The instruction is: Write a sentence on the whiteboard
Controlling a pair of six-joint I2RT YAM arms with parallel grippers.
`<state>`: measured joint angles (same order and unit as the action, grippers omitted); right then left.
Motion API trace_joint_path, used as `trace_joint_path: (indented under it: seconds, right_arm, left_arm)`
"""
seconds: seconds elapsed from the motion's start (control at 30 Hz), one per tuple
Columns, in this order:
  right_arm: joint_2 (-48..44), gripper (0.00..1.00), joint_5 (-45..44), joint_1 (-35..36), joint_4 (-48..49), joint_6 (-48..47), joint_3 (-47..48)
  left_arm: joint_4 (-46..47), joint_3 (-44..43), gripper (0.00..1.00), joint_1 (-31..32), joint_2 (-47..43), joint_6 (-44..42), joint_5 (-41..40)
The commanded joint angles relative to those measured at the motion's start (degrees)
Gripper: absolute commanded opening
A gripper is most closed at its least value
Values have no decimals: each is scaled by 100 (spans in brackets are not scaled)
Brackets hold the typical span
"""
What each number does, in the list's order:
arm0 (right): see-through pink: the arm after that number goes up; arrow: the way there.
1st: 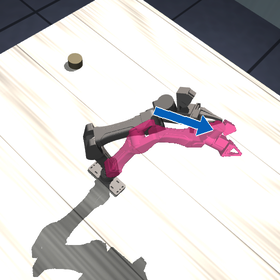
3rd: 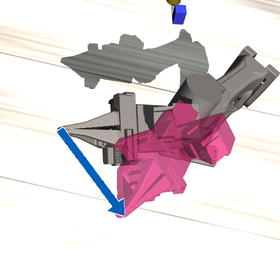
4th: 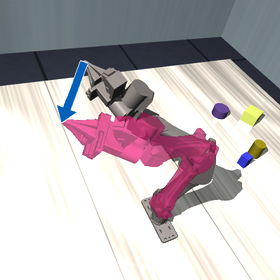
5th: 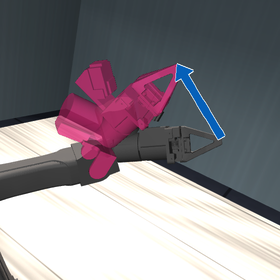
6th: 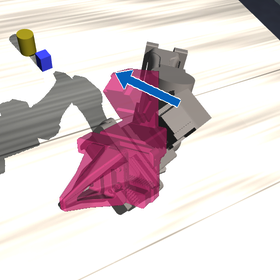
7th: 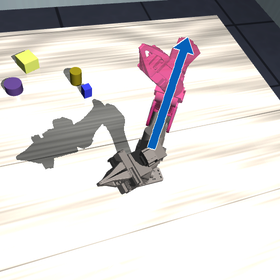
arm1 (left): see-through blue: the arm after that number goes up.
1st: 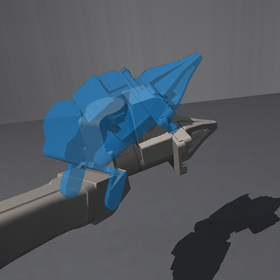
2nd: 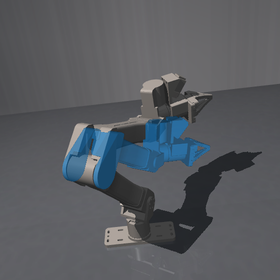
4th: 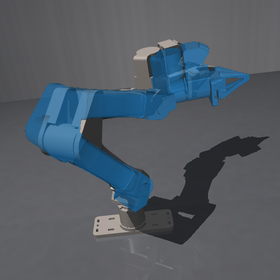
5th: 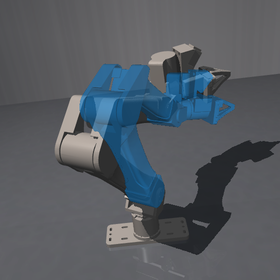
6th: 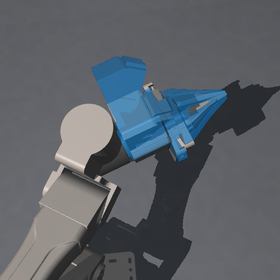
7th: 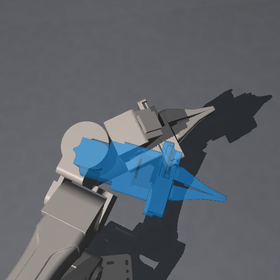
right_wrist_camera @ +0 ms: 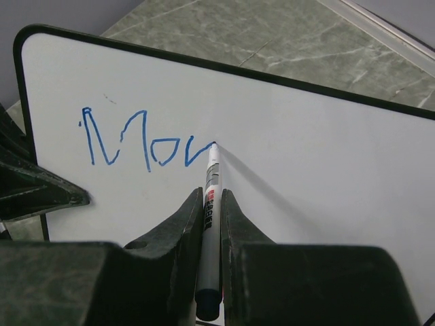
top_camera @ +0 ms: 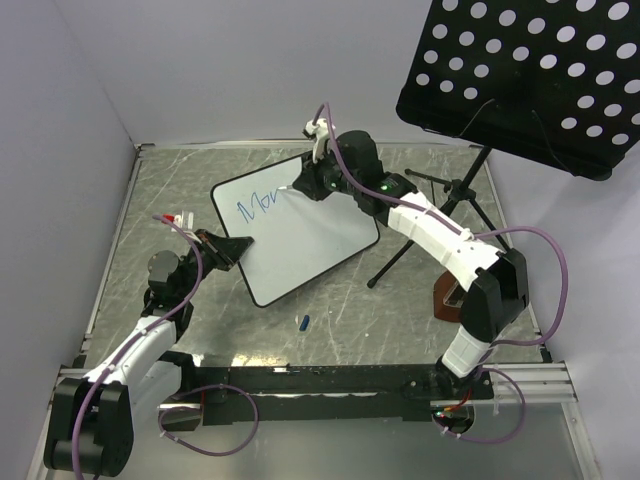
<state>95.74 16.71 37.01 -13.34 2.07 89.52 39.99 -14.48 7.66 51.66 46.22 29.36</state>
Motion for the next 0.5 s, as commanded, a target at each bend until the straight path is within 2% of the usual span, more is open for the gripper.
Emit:
trace_joint_path:
  seconds: [0.0, 0.23, 0.47]
  right_arm:
    - [-3, 0, 33, -150, 112, 92, 277]
    - [-381, 0, 569, -168, 271, 31, -101]
    - [-364, 0, 588, -177, 192, -4, -189]
  left_arm:
    - [159, -90, 1, 60, 20, -675, 360]
    - [150, -99, 1, 60, 29, -684, 342]
    - [141, -90, 1, 60, 2, -684, 351]
